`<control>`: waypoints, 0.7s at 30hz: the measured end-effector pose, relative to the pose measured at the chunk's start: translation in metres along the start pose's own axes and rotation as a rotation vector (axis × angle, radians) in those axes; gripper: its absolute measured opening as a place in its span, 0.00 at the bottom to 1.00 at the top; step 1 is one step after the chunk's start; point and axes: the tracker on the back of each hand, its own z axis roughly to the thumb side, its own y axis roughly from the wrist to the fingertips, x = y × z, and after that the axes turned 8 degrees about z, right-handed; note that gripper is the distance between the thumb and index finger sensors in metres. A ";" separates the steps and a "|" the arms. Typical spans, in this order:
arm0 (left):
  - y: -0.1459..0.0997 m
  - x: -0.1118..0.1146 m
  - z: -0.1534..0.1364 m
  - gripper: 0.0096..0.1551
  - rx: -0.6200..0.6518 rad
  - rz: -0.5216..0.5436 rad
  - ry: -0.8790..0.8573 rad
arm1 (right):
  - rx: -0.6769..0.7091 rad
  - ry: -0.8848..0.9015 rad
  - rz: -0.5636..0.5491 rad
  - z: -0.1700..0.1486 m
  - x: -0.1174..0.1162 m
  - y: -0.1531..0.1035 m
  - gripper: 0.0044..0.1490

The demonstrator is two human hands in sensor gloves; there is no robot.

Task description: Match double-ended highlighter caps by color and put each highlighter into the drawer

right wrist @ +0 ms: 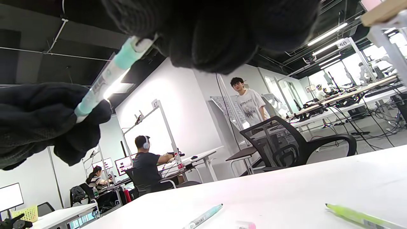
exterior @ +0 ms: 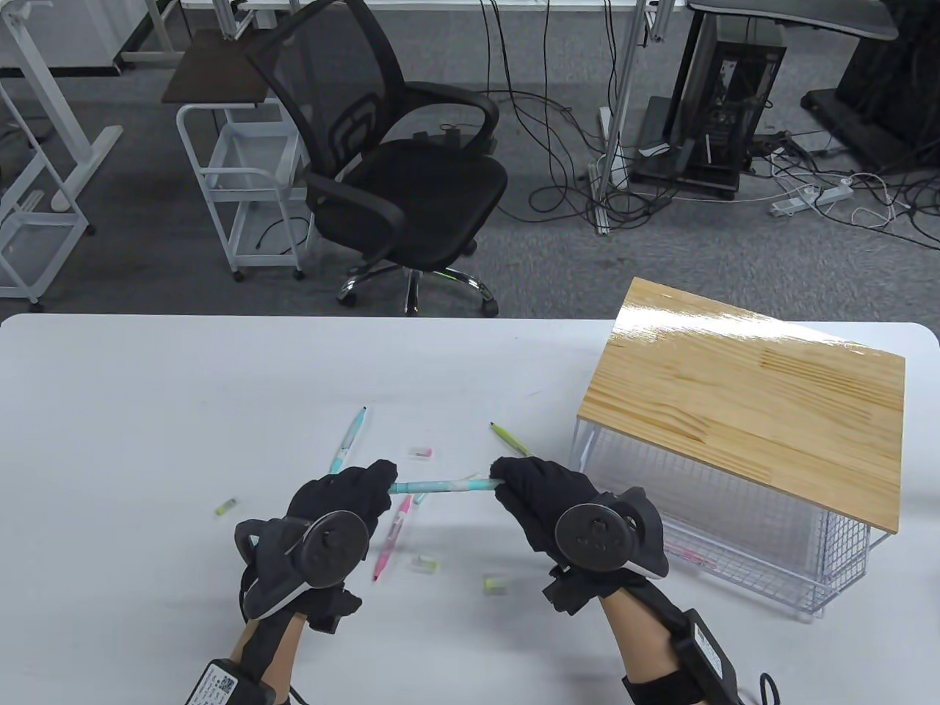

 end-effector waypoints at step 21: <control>-0.005 -0.007 0.010 0.26 0.052 0.093 0.037 | 0.064 -0.054 -0.058 0.010 0.008 -0.008 0.26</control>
